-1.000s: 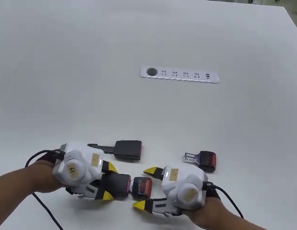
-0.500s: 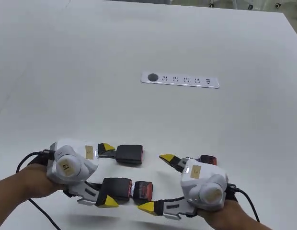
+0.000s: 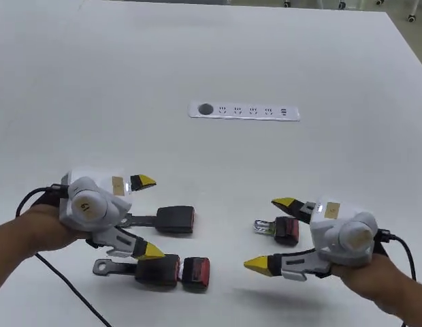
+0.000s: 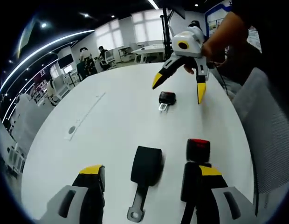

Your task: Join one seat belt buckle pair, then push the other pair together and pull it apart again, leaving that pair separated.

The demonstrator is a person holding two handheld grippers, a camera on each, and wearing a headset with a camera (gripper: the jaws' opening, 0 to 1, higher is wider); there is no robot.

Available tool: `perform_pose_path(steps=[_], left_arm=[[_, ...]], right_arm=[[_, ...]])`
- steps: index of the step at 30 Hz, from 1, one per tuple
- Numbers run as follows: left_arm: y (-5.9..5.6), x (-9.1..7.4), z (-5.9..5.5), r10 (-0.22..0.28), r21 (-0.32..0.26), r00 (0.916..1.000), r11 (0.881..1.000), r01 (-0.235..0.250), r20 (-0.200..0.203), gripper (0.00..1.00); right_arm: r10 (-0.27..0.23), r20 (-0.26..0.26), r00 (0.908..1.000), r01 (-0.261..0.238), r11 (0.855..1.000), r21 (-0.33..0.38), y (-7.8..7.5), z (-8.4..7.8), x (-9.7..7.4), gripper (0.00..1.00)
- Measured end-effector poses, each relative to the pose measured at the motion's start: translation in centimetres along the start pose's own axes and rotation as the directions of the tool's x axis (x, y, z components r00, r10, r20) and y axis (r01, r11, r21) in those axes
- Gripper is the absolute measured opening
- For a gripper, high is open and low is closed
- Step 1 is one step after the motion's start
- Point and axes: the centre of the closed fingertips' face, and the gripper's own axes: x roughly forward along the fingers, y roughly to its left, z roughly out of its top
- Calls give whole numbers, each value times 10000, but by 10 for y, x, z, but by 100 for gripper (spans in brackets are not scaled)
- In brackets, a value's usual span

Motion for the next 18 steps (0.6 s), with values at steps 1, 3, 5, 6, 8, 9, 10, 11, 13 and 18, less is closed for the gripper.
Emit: perform_pose_path(steps=[1,3,5,6,8,9,10,11,13,18], left_arm=[[2,3,0,-60,31,10000,10000,60,-37,83],[6,7,0,-104,77,9999,9999,104,-80,81],[10,12,-1,-168,155,9998,9997,170,-108,80],[12,14,-1,-198,170,9997,9997,201,-125,79],[15,20,-2,-277,113,9994,9995,279,-187,79],[15,24,-2,-359,51,9992,9993,360,-203,78],[16,26,-4,-390,43,9989,9992,392,-269,77],[16,30,-6,-456,127,9982,9989,461,-389,77],[13,37,-8,-669,199,9963,9975,681,-533,74],[8,52,-17,-1092,214,9903,9935,1114,-863,71]], right_arm=[[15,-109,9999,-15,10000,19,-4,-5,-3,81],[13,-253,9997,-12,10000,41,-9,-11,-5,81],[21,-495,9988,-16,10000,98,-16,-21,-7,81],[22,-597,9982,-14,9999,134,-20,-25,-7,80],[47,-731,9973,-34,9998,184,-27,-32,-8,80],[84,-858,9963,-72,9999,143,-31,-37,-9,78],[142,-938,9955,-125,9997,187,-33,-39,-9,77],[238,-1067,9940,-206,9993,309,-35,-44,-8,76],[392,-1310,9906,-367,9991,216,-37,-50,-7,75],[899,-1758,9803,-910,9958,21,-35,-61,-2,72]])
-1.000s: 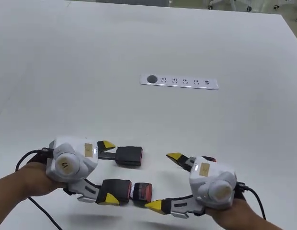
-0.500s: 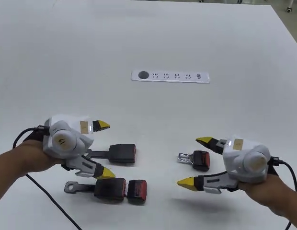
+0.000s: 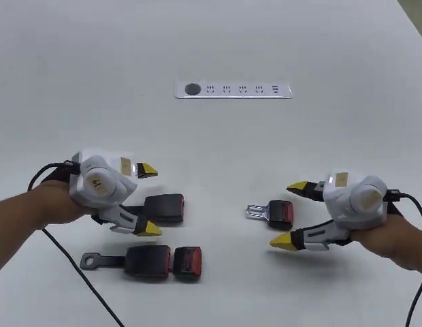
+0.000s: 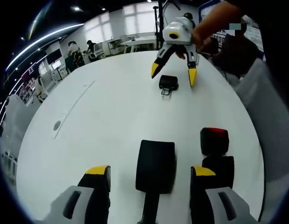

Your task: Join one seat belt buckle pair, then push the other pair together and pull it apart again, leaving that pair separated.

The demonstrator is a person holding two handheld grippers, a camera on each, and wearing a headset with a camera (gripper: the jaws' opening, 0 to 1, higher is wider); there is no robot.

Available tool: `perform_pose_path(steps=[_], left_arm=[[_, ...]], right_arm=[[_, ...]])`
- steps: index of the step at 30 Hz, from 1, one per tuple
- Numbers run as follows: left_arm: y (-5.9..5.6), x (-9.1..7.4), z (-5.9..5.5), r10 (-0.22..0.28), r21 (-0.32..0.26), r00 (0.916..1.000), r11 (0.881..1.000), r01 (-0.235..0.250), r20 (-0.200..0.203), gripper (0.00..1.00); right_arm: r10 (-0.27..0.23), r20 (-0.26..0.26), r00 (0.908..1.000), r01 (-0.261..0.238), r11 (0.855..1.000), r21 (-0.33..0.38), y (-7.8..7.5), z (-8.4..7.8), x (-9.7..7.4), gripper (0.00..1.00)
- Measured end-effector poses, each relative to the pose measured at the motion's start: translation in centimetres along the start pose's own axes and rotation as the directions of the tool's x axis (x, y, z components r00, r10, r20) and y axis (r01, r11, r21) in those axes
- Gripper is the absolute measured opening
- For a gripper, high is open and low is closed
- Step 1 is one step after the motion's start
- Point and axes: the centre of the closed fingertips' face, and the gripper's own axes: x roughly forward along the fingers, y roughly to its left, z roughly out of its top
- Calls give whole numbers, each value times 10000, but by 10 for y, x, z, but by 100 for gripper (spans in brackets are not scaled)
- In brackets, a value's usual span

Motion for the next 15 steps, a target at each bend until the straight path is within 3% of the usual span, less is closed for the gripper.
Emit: perform_pose_path(steps=[5,6,7,8,9,15], left_arm=[[-6,9,-7,-463,-62,9988,9989,462,-171,65],[-8,10,-8,-612,-167,9980,9980,610,-164,63],[-7,12,-10,-622,-150,9979,9980,620,-189,62],[-8,12,-8,-730,-247,9973,9970,730,-23,62],[-5,13,-8,-637,-297,9980,9975,635,-57,62],[-3,12,-8,-733,-325,9972,9968,737,131,56]], right_arm=[[440,-316,9985,-451,9984,-336,2,-5,4,67],[460,-635,9969,-496,9972,-566,0,-11,5,65],[500,-470,9976,-557,9901,-1285,-3,-6,4,64],[486,-376,9981,-509,9967,-640,-3,-4,3,62],[530,-351,9980,-550,9968,-573,-4,-3,3,61],[860,-433,9954,-893,9927,-809,0,-2,2,51]])
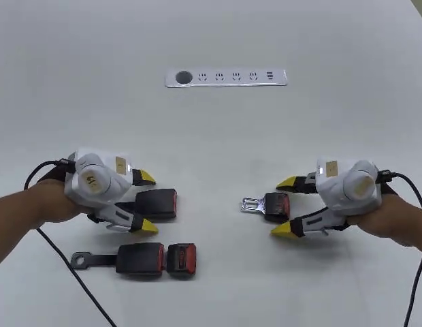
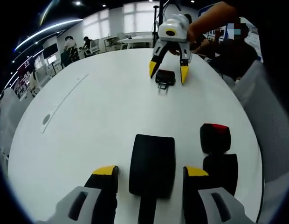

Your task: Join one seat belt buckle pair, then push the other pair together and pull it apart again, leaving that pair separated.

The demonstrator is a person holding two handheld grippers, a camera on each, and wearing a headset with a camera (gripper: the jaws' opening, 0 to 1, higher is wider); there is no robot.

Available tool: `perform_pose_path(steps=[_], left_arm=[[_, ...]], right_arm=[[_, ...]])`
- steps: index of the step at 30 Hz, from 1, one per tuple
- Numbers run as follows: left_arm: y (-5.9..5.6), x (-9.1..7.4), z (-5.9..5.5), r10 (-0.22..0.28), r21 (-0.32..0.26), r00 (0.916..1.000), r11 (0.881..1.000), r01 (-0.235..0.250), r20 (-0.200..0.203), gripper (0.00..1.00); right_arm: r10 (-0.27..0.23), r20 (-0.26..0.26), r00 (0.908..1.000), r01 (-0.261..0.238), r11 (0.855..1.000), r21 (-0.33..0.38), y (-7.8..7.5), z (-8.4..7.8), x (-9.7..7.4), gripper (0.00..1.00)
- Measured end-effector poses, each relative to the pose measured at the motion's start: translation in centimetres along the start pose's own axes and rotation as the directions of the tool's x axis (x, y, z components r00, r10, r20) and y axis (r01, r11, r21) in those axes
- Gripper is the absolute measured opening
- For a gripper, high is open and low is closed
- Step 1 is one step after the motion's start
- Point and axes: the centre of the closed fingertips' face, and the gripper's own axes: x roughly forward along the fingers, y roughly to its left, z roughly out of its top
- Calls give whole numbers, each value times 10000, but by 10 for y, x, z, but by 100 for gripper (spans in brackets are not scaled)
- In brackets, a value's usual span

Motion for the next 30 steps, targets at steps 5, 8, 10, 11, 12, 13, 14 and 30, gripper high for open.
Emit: perform_pose_path(steps=[5,8,10,11,12,13,14,30], left_arm=[[0,0,1,-187,198,9998,9996,187,12,43],[3,-1,0,-147,94,9998,9998,146,125,40],[2,0,2,-211,276,9995,9994,205,214,36],[2,0,1,-233,260,9996,9994,228,182,36],[2,0,1,-238,275,9996,9993,233,181,36],[3,-1,0,-253,258,9995,9994,248,199,36],[3,-1,0,-264,252,9994,9993,259,232,36],[1,-3,-2,-707,362,9973,9969,700,202,35]], right_arm=[[-236,-57,9997,231,9966,-795,-7,-1,1,39],[-130,144,9998,141,9968,-786,-8,-2,1,36],[-100,339,9994,125,9970,-758,-7,-1,2,36],[-69,437,9990,102,9969,-778,-6,-1,1,36],[-51,518,9986,92,9969,-784,-6,-1,1,36],[-22,607,9982,66,9974,-717,-6,0,1,36],[1,649,9979,48,9971,-756,-6,0,1,36],[256,1257,9917,-184,9981,-583,-3,2,-1,35]])
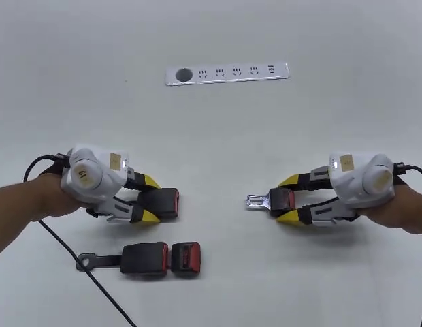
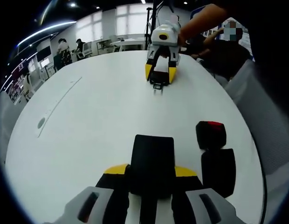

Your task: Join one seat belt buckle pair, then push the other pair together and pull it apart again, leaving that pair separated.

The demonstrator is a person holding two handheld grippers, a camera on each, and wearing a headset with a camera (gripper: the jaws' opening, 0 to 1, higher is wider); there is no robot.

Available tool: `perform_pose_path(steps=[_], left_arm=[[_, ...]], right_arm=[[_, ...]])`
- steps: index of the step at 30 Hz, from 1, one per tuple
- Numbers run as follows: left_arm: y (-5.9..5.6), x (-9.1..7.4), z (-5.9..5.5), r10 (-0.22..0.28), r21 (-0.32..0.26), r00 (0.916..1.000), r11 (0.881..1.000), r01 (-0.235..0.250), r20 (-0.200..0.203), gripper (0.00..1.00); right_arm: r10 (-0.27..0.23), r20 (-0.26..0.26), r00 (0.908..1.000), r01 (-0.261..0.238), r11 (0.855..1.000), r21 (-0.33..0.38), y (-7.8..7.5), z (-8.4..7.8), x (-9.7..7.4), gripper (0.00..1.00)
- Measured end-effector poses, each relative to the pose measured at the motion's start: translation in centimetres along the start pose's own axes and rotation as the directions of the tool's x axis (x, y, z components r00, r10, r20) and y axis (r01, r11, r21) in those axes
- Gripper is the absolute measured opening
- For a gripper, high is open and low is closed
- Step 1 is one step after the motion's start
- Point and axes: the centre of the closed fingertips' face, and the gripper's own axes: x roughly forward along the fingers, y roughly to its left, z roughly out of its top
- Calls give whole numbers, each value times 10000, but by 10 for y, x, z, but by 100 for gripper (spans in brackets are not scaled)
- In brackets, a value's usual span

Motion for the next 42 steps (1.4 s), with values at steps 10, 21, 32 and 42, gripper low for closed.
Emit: perform_pose_path(steps=[10,21,32,42], left_arm=[[-3,0,0,12,-3,9998,10000,-12,-180,35],[-4,1,0,11,74,9993,10000,-8,-373,35],[-1,2,-5,9,79,9989,10000,-6,-475,35],[0,3,-6,-3,166,9978,9999,14,-660,35]], right_arm=[[-3,160,9999,4,10000,-39,1,8,11,35],[112,258,9996,-109,9999,-102,0,23,37,36],[303,683,9972,-300,9995,-46,10,56,77,36],[368,803,9961,-359,9993,-123,15,75,98,36]])
